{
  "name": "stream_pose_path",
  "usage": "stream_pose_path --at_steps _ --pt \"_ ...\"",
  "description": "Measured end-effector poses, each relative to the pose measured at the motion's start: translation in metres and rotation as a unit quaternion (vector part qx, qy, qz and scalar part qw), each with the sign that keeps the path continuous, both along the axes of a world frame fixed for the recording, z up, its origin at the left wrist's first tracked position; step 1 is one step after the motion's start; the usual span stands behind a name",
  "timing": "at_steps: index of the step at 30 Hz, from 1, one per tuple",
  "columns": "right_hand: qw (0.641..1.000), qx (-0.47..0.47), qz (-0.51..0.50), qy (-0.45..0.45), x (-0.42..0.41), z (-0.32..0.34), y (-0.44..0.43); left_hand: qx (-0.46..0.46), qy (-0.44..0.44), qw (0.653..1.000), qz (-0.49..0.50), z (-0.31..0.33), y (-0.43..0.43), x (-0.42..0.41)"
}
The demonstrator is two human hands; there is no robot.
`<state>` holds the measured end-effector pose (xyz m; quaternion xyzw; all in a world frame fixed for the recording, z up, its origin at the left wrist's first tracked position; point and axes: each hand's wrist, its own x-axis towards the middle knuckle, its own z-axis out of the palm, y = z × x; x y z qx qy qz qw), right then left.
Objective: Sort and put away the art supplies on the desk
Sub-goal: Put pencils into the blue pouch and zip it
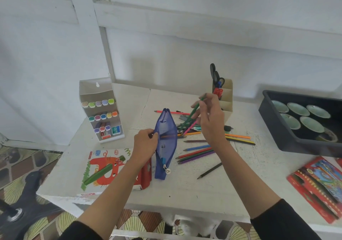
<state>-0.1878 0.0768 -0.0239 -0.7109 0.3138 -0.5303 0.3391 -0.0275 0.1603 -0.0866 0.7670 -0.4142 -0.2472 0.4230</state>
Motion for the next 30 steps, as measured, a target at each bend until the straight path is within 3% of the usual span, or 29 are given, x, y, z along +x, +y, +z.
stream_pose_path --at_steps 4,7,10,14,18,22,27,30 --pt "0.998 0.007 0.065 -0.019 0.015 0.012 0.024 -0.003 0.008 1.0 0.004 -0.002 0.001 0.002" --pt "0.988 -0.008 0.111 0.104 0.018 -0.003 0.029 -0.006 0.013 1.0 0.001 -0.003 0.001 0.004" --pt "0.95 -0.033 0.159 0.265 0.018 -0.019 0.026 -0.003 0.007 1.0 0.003 -0.004 0.002 0.006" --pt "0.916 -0.035 0.198 0.348 0.023 -0.026 0.026 -0.005 0.018 1.0 0.016 -0.007 0.003 0.009" --pt "0.84 -0.125 0.217 0.482 0.032 -0.028 0.028 0.0 0.007 1.0 0.02 -0.008 0.004 0.009" --pt "0.761 -0.15 0.22 0.592 0.04 -0.034 0.031 0.001 0.004 1.0 0.027 -0.008 0.004 0.009" --pt "0.729 -0.051 0.136 0.669 0.056 -0.042 0.038 -0.003 0.004 1.0 0.02 -0.012 0.005 0.009" --pt "0.745 0.064 0.157 0.645 0.061 -0.045 0.038 -0.001 0.009 1.0 0.015 -0.011 0.006 0.008"
